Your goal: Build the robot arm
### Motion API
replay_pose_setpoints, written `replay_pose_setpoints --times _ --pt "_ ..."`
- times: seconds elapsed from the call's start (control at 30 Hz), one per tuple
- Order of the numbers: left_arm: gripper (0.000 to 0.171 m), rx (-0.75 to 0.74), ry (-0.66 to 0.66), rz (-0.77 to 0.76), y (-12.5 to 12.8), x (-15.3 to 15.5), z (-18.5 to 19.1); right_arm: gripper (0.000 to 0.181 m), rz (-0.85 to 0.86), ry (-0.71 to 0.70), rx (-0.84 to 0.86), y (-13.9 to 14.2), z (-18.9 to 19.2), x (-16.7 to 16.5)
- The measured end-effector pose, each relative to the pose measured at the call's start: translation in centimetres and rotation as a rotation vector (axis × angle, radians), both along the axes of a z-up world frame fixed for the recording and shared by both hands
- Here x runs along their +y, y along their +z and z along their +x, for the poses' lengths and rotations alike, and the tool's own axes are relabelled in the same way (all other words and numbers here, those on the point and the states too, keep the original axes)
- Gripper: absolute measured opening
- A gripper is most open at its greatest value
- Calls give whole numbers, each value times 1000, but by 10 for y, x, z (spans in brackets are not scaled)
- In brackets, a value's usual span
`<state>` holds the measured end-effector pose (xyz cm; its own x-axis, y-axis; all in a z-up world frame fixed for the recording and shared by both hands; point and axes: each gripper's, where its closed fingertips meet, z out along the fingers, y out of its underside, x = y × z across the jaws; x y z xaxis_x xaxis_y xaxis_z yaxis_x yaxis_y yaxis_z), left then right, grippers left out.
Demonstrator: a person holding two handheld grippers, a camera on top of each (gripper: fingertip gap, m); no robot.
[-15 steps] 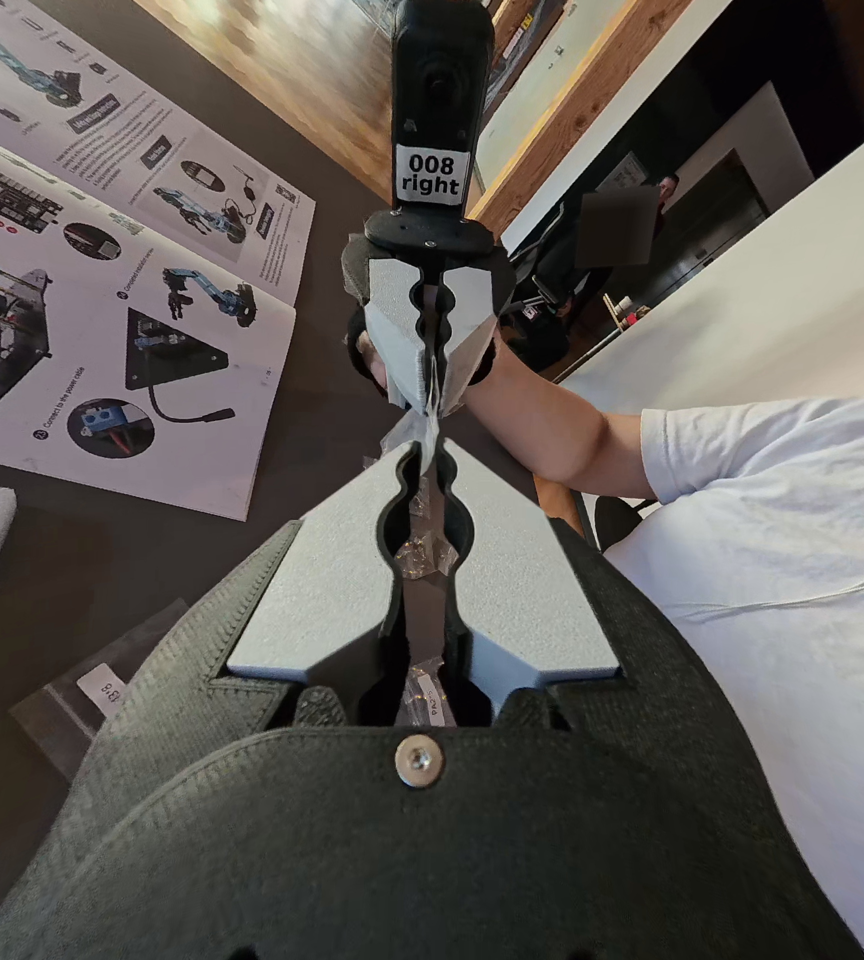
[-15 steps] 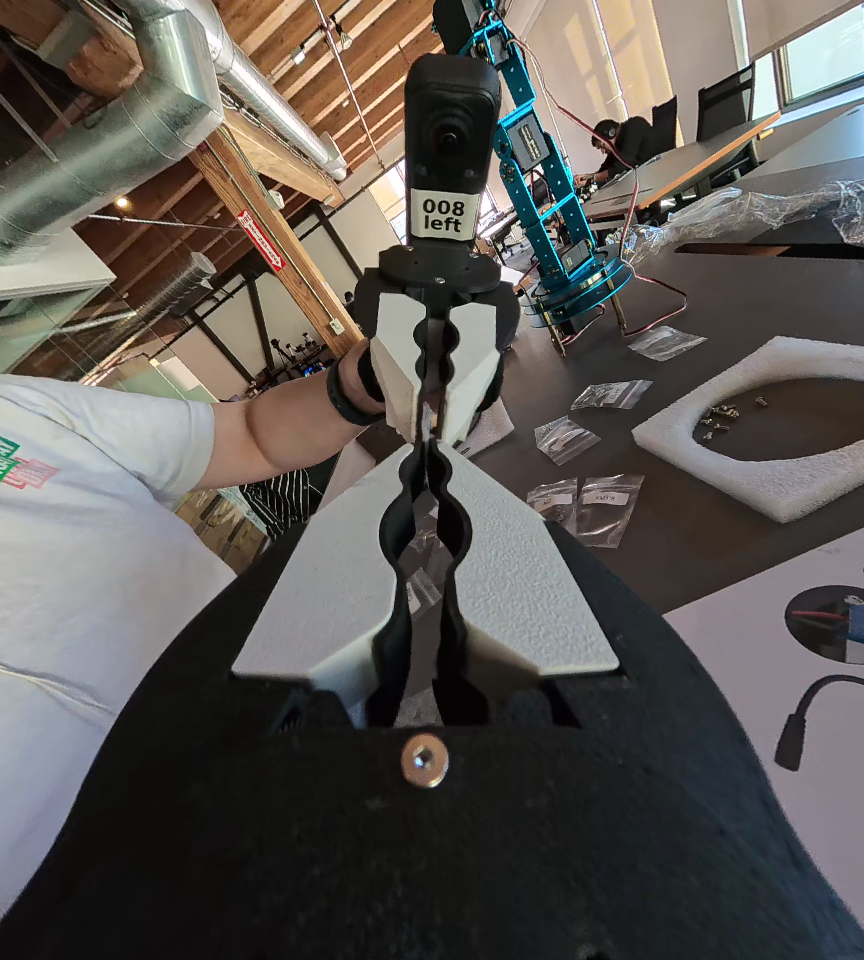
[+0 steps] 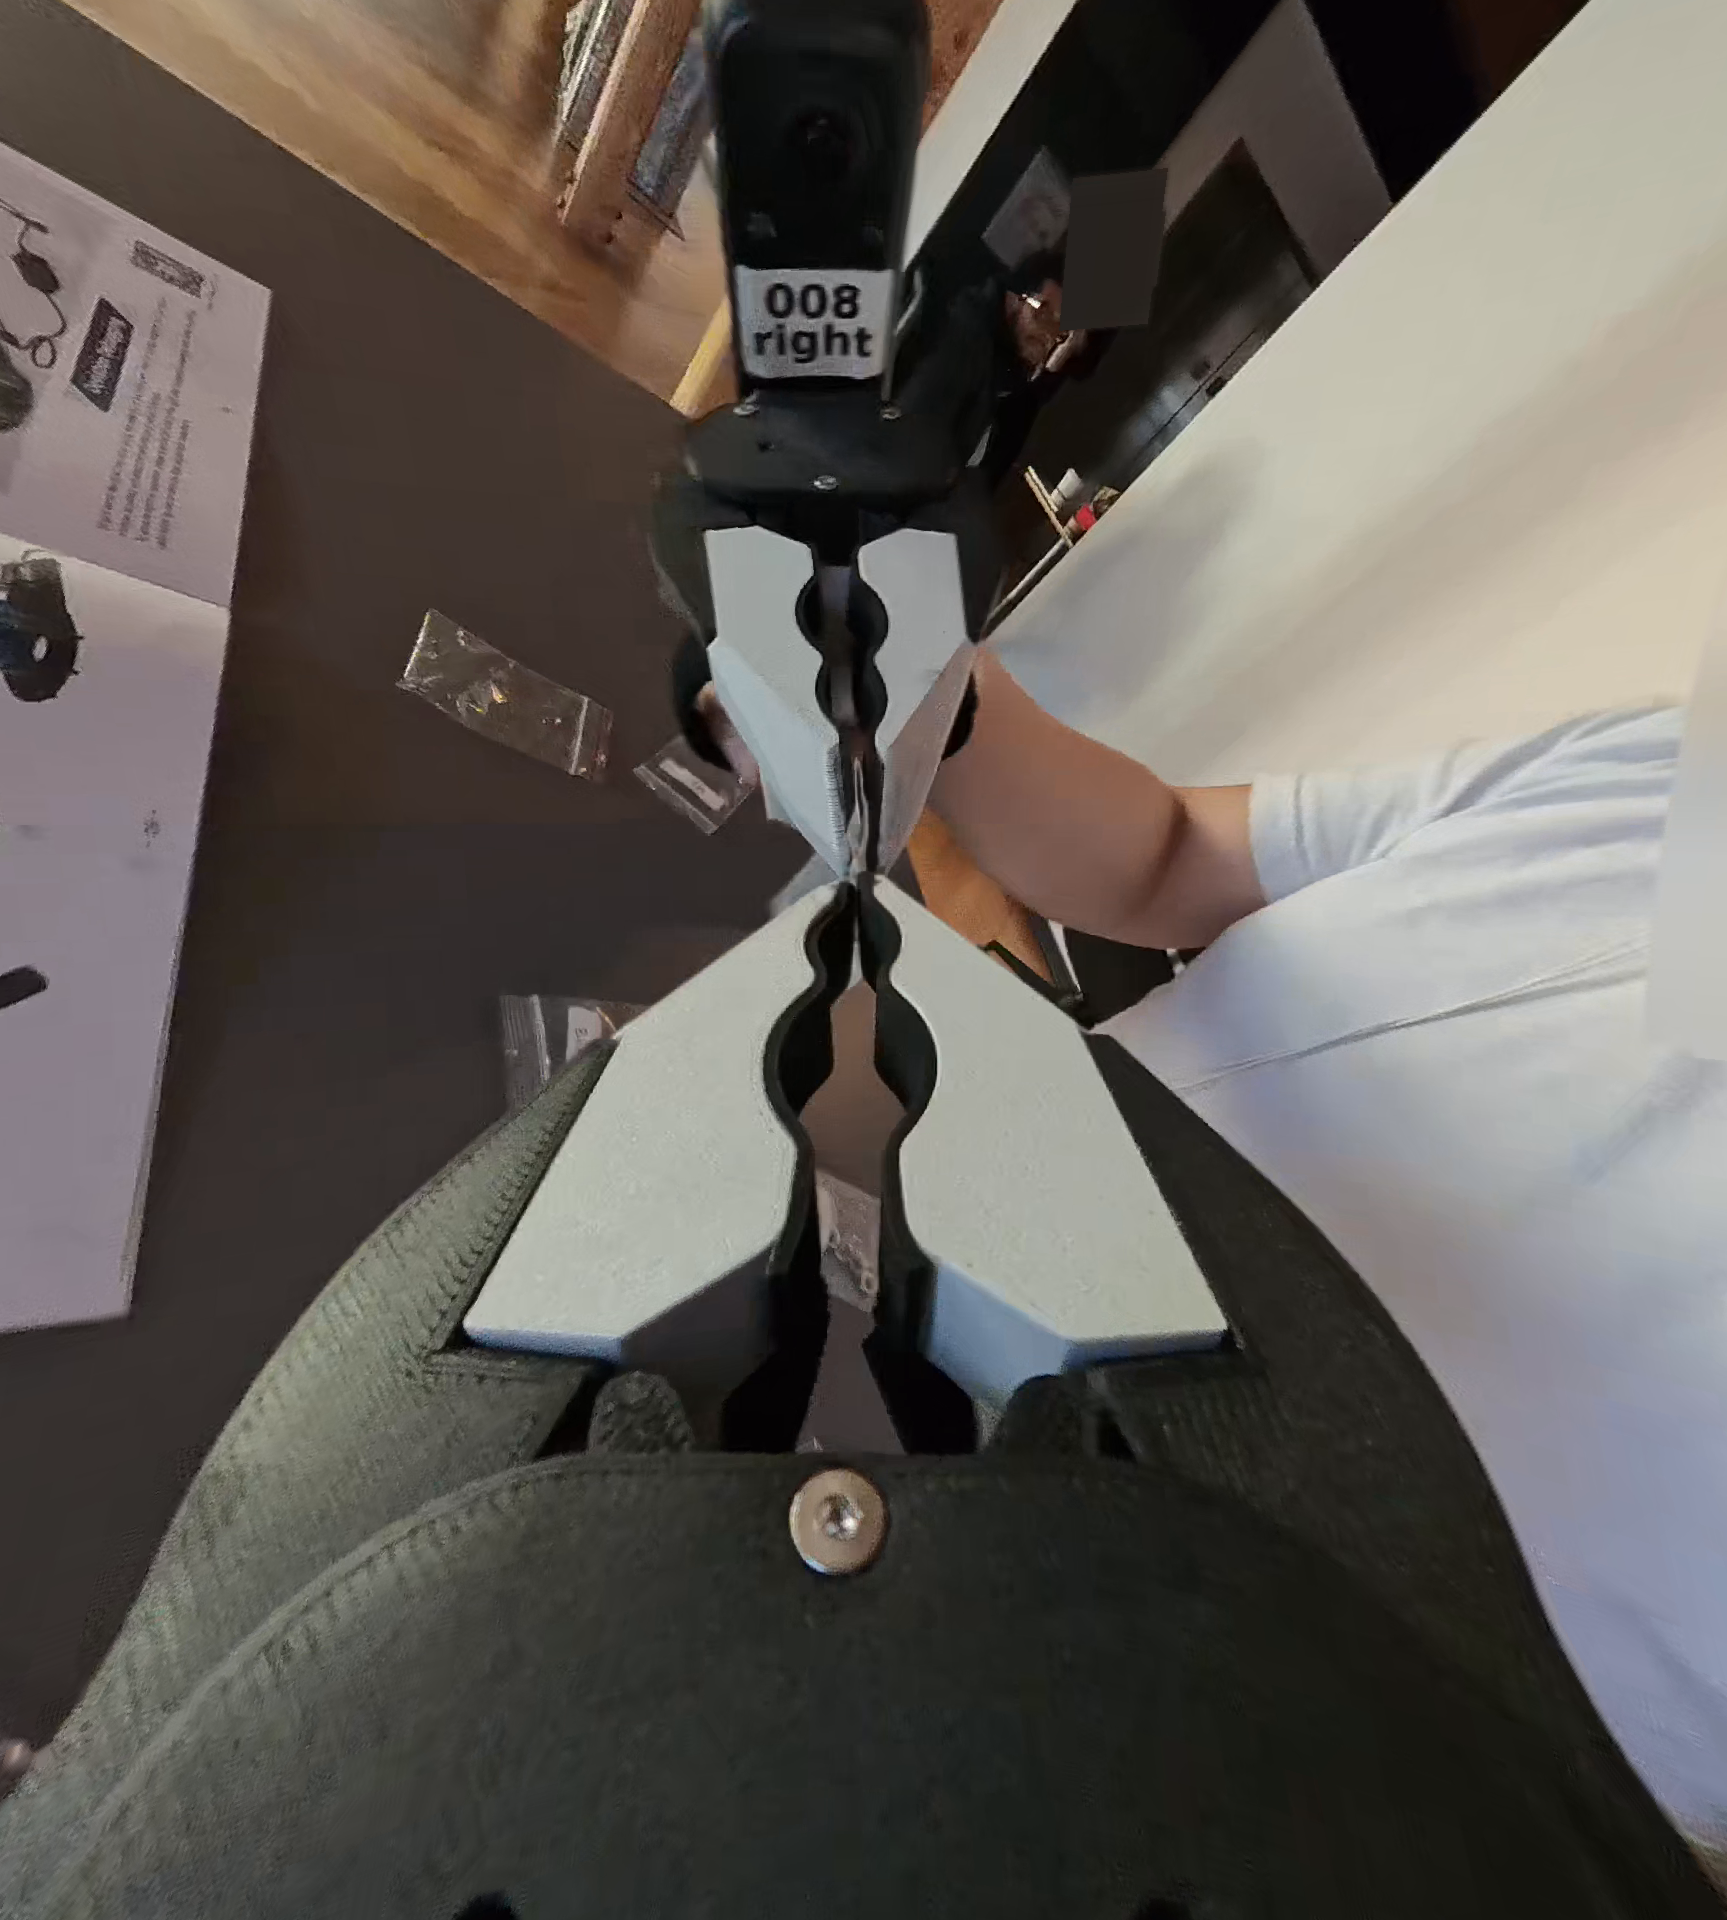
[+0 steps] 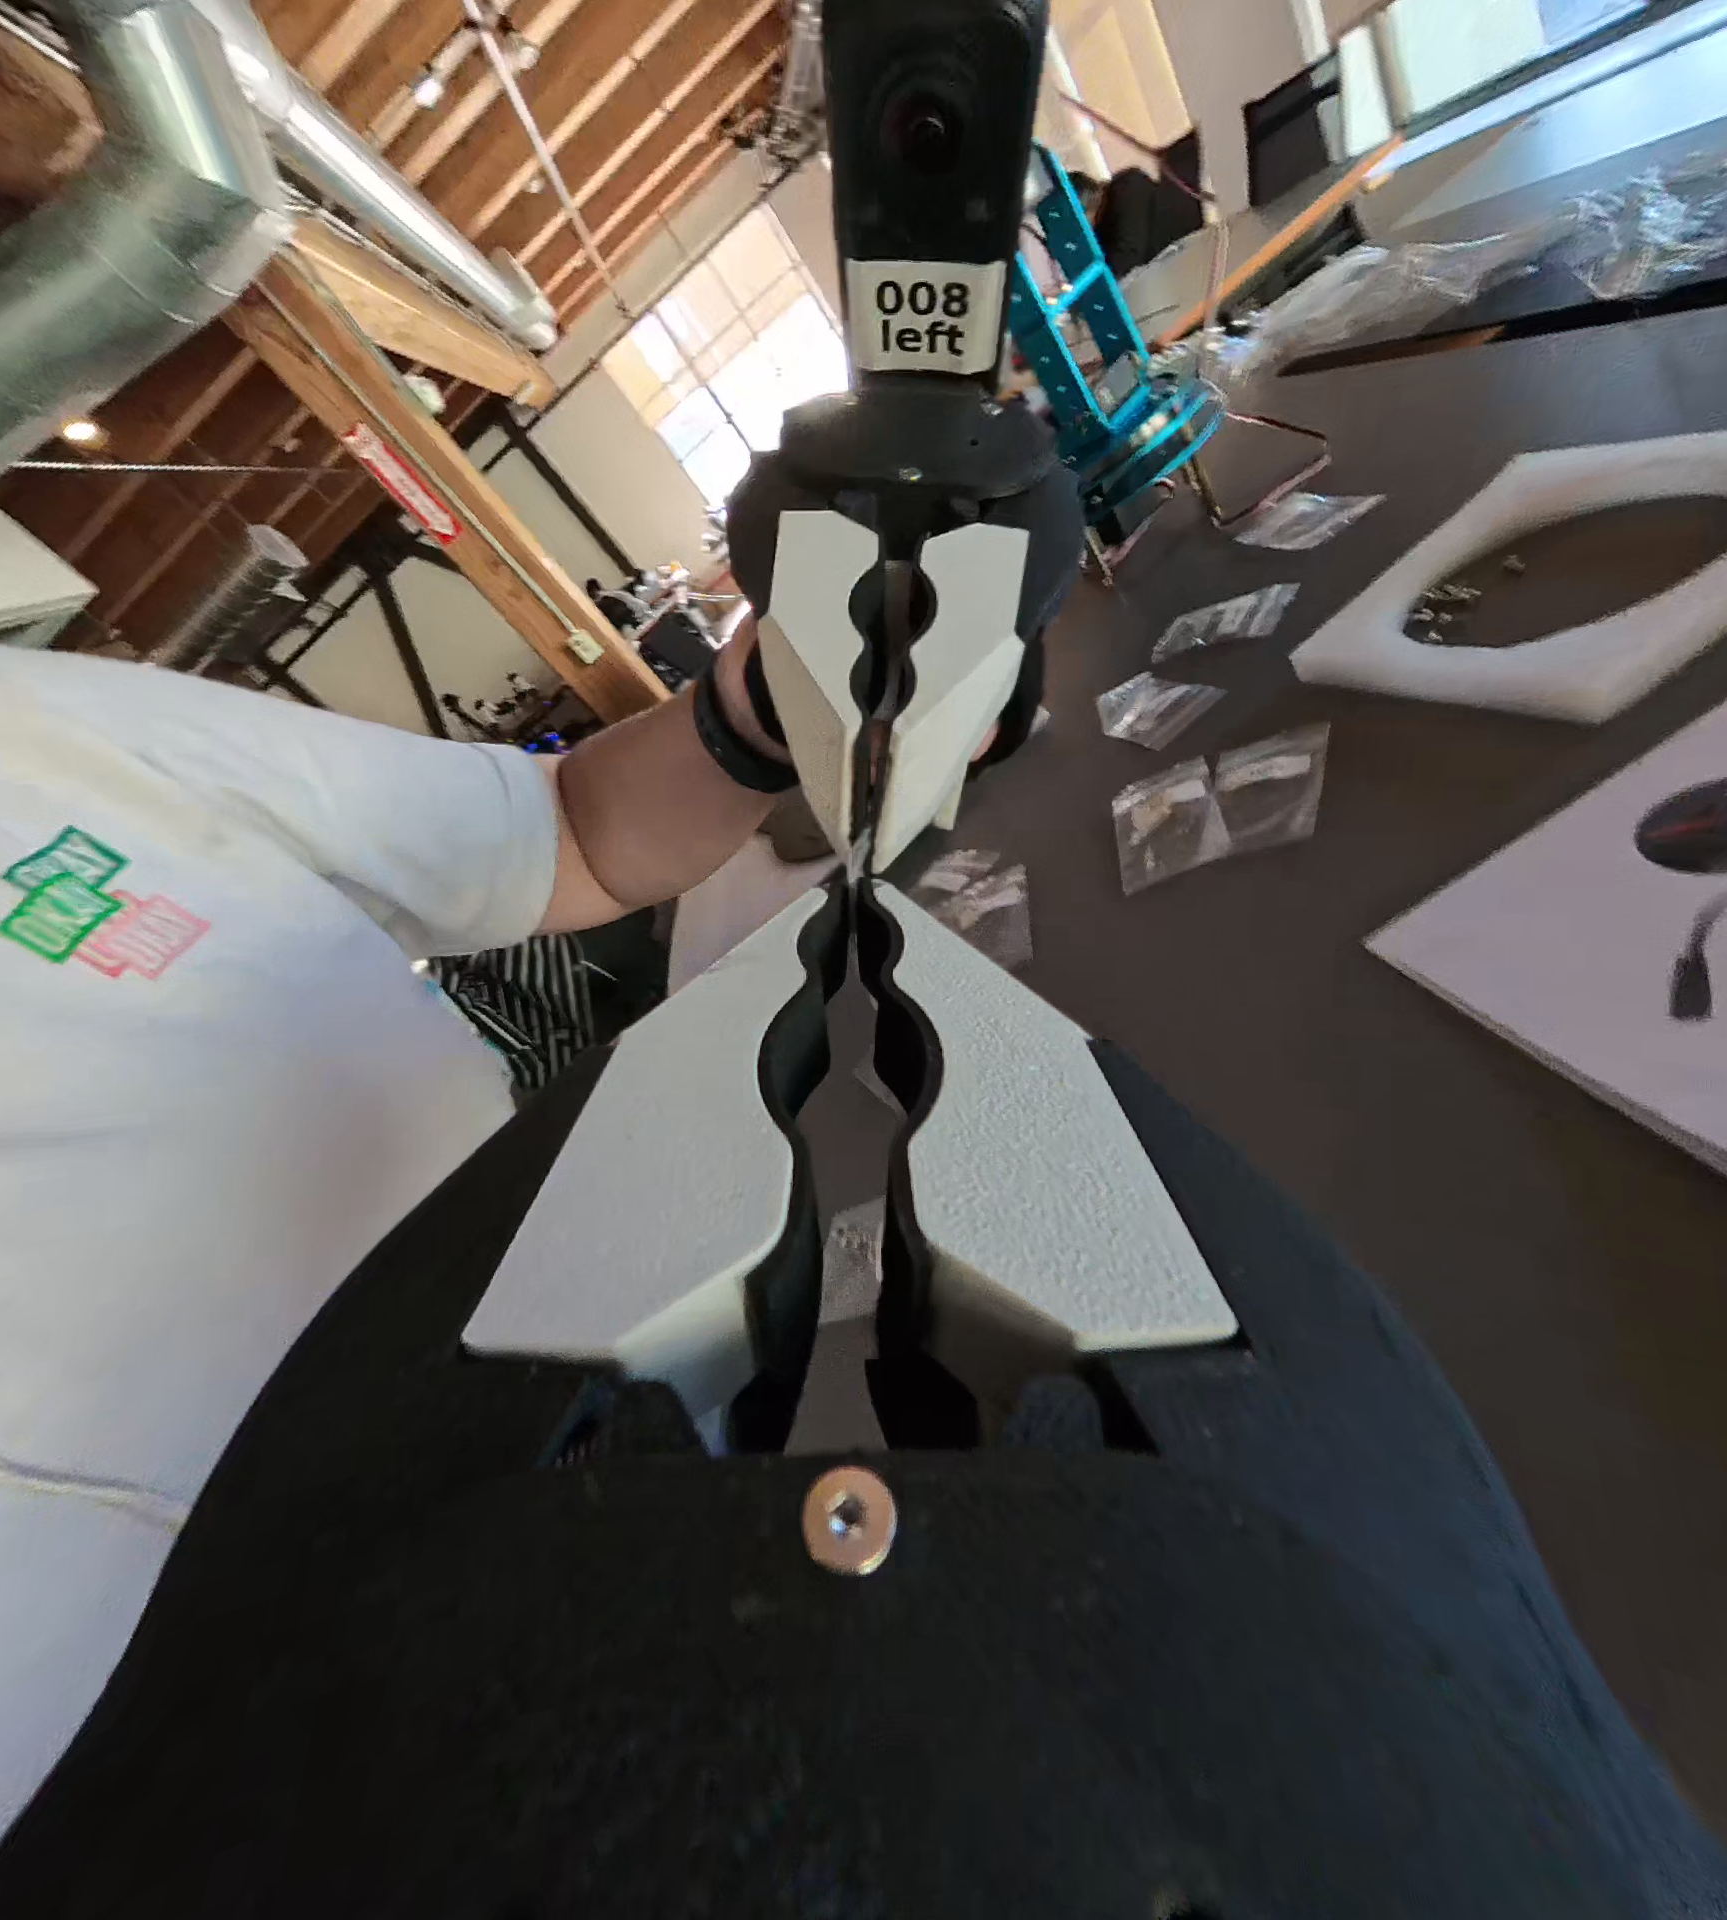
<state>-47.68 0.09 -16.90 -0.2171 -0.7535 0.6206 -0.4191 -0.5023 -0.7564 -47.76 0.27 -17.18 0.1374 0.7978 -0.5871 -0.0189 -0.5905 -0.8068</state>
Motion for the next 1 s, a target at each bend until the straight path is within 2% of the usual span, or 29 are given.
replay_pose_setpoints --times 0.07,0.2,0.23,0.27,0.3,0.43,0.47,0.5,0.53,0.63,0.77,0.83,1.0 --pt "0 8 -2 -2 -5 -4 15 0 -14 -37 -31 -5 15 -3" --pt "0 -11 27 3 -3 -18 42 0 -79 -28 22 -2 42 -18" --pt "14 -10 37 3 -2 -24 48 0 -84 -20 38 0 48 -22" --pt "16 1 40 0 -3 -30 54 0 -88 -8 59 3 53 -28" --pt "0 0 27 0 -3 -39 59 0 -99 3 70 5 59 -33" --pt "0 25 118 78 -7 -52 84 0 -116 9 32 0 84 -46" --pt "5 29 159 85 -7 -52 89 0 -129 12 35 -1 89 -48" --pt "28 26 214 85 -5 -51 92 0 -147 15 34 -4 94 -50" --pt "40 11 271 84 -3 -49 91 0 -161 13 25 -10 99 -50" --pt "27 -42 417 76 -1 -53 69 0 -227 7 -35 -34 104 -46" --pt "26 -13 605 92 -20 -65 21 0 -308 55 -109 -61 94 -41" --pt "25 -7 650 88 -26 -74 0 0 -313 67 -191 -79 90 -32" --pt "25 103 706 144 -42 -73 -41 0 -210 80 -324 -98 83 -9"
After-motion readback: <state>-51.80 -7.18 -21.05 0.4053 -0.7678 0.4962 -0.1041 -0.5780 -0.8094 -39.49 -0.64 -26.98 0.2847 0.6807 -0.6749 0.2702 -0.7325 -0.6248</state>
